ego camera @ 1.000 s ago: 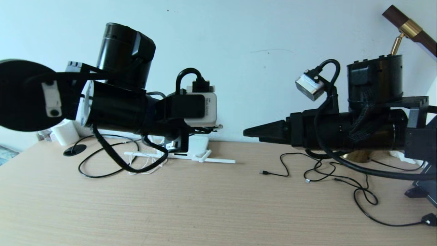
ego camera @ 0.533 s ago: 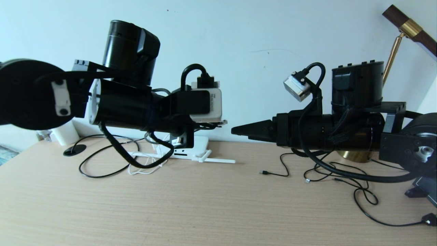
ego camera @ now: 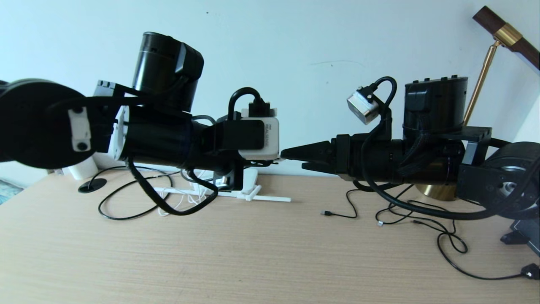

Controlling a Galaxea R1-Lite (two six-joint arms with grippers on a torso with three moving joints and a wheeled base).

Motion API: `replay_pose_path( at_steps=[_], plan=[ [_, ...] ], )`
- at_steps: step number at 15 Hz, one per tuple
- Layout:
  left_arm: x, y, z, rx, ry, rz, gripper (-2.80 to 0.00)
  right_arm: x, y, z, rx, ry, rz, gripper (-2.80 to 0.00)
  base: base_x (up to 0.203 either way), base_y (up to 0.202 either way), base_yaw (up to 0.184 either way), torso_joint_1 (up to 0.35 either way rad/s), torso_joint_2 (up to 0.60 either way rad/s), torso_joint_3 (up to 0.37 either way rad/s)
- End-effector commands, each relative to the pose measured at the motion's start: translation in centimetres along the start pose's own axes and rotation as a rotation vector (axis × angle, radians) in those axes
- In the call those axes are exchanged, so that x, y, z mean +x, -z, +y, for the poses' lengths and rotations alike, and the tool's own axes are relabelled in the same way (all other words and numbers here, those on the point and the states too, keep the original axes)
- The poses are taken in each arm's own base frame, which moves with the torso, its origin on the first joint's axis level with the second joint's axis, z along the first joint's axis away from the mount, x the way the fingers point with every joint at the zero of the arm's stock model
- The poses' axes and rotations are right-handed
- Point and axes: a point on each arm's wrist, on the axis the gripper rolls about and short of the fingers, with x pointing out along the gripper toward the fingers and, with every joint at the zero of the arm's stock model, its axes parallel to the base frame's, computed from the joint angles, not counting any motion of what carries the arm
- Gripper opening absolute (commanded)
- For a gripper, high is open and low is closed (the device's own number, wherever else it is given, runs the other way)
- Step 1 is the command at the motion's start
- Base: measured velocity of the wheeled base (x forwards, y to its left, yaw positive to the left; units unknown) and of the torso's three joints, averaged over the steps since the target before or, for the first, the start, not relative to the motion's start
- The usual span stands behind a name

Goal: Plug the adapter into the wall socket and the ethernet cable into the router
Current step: Hand it to the other hand

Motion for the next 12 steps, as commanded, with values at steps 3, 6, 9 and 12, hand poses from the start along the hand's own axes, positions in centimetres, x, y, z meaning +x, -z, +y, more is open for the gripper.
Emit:
replay_pose_path(
  at_steps=[3,6,9,12],
  plan=[
    [-0.1,-0.6,-0.2,0.015,0.005,-0.015,-2.80,0.4,0.2,0.0,0.002,-0.006,0.008,0.00,0.000,0.000,0.000,0.000,0.00,0.000],
    [-0.1,-0.9,-0.3,0.020,0.009,-0.025,-2.80,0.6,0.4,0.0,0.003,-0.006,0.014,0.00,0.000,0.000,0.000,0.000,0.00,0.000],
    [-0.2,-1.2,-0.7,0.026,0.015,-0.035,-2.80,0.6,0.4,-0.1,0.003,0.010,0.008,0.00,0.000,0.000,0.000,0.000,0.00,0.000],
    [0.2,-1.1,-1.1,0.029,0.007,-0.042,-2.80,0.6,0.5,-0.2,-0.001,0.014,-0.006,0.00,0.000,0.000,0.000,0.000,0.00,0.000]
  ],
)
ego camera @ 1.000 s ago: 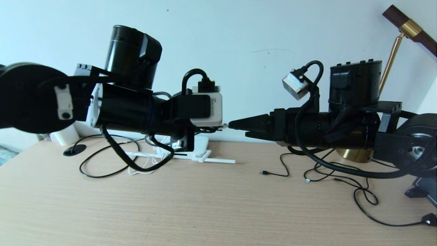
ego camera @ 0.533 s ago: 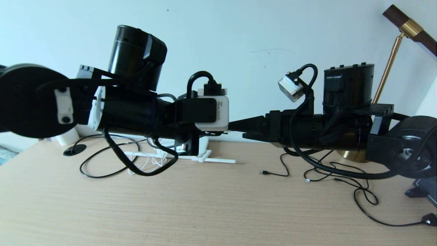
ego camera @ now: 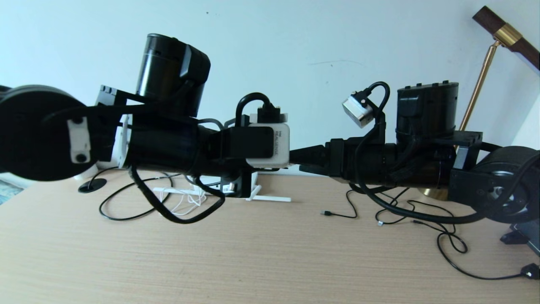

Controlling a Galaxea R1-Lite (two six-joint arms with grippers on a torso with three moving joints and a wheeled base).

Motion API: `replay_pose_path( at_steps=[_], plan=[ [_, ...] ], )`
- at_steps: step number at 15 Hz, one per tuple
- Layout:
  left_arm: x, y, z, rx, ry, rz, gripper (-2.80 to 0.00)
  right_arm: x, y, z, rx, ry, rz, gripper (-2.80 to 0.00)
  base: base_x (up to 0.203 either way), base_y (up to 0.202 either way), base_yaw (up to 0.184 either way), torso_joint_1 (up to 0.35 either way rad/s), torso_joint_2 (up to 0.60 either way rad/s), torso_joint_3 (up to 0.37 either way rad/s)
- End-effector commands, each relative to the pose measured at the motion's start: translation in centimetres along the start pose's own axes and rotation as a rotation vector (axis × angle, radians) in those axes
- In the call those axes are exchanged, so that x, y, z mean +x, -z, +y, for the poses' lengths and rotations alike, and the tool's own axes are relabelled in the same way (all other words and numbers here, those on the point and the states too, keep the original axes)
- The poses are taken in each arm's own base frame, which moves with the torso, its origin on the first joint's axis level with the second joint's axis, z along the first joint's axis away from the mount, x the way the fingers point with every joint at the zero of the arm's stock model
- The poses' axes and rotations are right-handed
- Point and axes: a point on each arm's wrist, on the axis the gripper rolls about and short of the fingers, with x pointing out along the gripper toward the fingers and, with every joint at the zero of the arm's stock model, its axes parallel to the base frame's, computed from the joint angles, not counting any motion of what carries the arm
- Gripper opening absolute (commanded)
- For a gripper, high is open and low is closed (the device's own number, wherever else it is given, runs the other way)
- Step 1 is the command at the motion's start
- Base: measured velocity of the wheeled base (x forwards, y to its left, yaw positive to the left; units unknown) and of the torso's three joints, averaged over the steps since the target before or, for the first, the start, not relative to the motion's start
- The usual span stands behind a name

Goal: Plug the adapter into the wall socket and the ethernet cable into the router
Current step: Hand it to the other hand

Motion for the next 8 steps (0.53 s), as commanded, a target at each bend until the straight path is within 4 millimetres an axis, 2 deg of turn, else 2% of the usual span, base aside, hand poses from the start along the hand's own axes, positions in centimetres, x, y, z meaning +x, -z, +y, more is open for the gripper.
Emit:
replay_pose_path(
  at_steps=[1,7,8],
  plan=[
    [0.05,0.08,-0.35,0.004,0.011,0.001,-2.80,-0.06,-0.02,0.06,0.001,-0.003,-0.002,0.00,0.000,0.000,0.000,0.000,0.00,0.000],
    [-0.12,0.02,-0.54,-0.001,0.014,0.001,-2.80,-0.08,-0.08,0.17,-0.002,-0.006,-0.003,0.00,0.000,0.000,0.000,0.000,0.00,0.000],
    [-0.11,-0.03,-0.55,0.000,0.014,-0.001,-2.80,-0.08,-0.04,0.15,-0.002,-0.005,-0.002,-2.80,0.000,0.000,0.000,0.000,0.00,0.000]
  ],
)
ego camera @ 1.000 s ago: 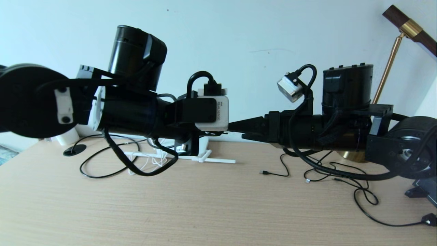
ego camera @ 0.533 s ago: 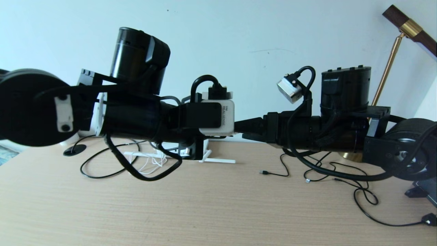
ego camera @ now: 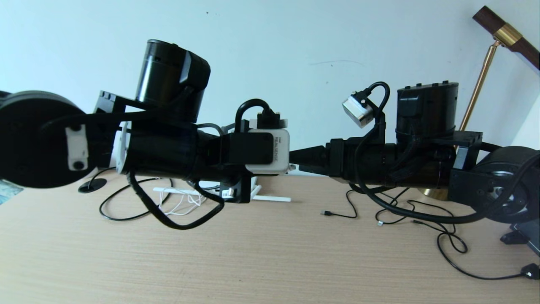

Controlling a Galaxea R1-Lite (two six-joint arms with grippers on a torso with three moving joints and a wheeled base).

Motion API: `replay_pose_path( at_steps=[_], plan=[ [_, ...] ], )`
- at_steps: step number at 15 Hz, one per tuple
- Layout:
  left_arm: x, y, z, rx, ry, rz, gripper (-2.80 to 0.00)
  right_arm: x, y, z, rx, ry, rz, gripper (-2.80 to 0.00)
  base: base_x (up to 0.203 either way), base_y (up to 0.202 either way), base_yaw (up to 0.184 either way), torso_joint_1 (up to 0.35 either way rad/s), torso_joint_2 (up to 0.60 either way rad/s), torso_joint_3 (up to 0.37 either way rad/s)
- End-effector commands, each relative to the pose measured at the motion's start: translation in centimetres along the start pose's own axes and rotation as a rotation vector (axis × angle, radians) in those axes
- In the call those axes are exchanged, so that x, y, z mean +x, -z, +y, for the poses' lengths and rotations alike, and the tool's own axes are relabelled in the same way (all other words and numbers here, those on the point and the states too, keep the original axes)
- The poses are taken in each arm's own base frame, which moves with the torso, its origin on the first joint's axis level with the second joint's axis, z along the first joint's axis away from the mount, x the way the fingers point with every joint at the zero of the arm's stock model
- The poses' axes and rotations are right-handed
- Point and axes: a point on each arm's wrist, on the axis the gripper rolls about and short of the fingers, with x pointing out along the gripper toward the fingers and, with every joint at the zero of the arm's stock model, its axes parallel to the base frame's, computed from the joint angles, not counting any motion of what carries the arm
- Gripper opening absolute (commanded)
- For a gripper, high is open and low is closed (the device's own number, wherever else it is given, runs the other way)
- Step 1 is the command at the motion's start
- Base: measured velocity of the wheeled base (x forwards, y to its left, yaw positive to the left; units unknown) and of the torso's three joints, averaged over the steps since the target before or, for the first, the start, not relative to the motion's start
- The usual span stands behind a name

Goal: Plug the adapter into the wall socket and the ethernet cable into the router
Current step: Hand it to the other hand

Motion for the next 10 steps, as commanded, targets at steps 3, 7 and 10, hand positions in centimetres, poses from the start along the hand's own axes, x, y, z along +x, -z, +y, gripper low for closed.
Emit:
replay_pose_path(
  at_steps=[3,7,10],
  plan=[
    [-0.05,-0.10,-0.04,0.006,0.001,-0.003,-2.80,0.05,0.08,0.45,-0.006,-0.016,0.003,-2.80,0.000,0.000,0.000,0.000,0.00,0.000],
    [0.02,-0.53,-0.23,0.001,0.008,-0.015,-2.80,0.15,0.07,0.55,-0.009,-0.019,0.004,-2.80,0.000,0.000,0.000,0.000,0.00,0.000],
    [0.03,-0.57,-0.25,0.002,0.008,-0.016,-2.80,0.21,0.11,0.67,-0.008,-0.023,0.006,-2.80,0.000,0.000,0.000,0.000,0.00,0.000]
  ],
)
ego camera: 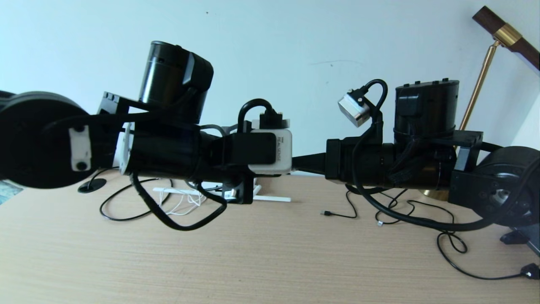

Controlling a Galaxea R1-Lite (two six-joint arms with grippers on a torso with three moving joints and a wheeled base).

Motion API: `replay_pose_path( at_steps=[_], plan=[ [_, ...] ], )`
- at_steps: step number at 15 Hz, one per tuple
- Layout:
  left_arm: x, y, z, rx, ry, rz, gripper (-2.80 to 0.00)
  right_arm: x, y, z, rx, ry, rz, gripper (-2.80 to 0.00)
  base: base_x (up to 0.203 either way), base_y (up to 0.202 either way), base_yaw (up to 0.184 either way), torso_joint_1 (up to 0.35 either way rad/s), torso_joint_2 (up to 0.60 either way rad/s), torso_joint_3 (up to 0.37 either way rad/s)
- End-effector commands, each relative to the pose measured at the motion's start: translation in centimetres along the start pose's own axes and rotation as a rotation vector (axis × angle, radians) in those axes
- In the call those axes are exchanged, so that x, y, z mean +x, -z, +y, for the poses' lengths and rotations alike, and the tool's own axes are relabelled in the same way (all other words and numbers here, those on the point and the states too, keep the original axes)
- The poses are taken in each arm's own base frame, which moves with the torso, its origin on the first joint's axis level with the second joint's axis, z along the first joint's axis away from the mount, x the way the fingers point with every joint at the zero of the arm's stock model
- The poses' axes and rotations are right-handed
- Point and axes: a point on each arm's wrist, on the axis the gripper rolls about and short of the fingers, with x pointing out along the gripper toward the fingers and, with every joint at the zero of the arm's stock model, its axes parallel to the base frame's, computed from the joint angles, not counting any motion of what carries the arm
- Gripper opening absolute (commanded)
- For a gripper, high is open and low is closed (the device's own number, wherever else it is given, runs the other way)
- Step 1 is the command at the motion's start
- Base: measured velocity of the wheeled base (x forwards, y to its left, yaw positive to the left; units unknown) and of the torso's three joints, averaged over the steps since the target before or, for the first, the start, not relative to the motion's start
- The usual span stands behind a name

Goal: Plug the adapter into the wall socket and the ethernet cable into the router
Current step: Hand it to the other hand

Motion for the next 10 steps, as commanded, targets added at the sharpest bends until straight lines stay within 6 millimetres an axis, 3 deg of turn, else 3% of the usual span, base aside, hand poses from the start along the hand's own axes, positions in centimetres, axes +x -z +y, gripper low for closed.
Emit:
replay_pose_path(
  at_steps=[1,6,7,10],
  plan=[
    [0.05,-0.03,-0.04,0.007,0.004,-0.002,-2.80,0.02,0.05,0.05,0.002,-0.004,0.002,-2.80,0.000,0.000,0.000,0.000,0.00,0.000],
    [0.01,-0.14,-0.06,0.010,0.003,-0.005,-2.80,0.03,0.11,0.15,-0.001,-0.006,0.004,-2.80,0.000,0.000,0.000,0.000,0.00,0.000],
    [0.02,-0.13,-0.07,0.010,0.004,-0.005,0.00,0.07,0.14,0.11,0.002,-0.005,0.005,-2.80,0.000,0.000,0.000,0.000,0.00,0.000],
    [-0.09,-0.17,-0.05,0.009,0.001,-0.008,0.00,0.02,0.16,0.09,0.005,-0.004,0.005,-2.80,0.000,0.000,0.000,0.000,0.00,0.000]
  ],
)
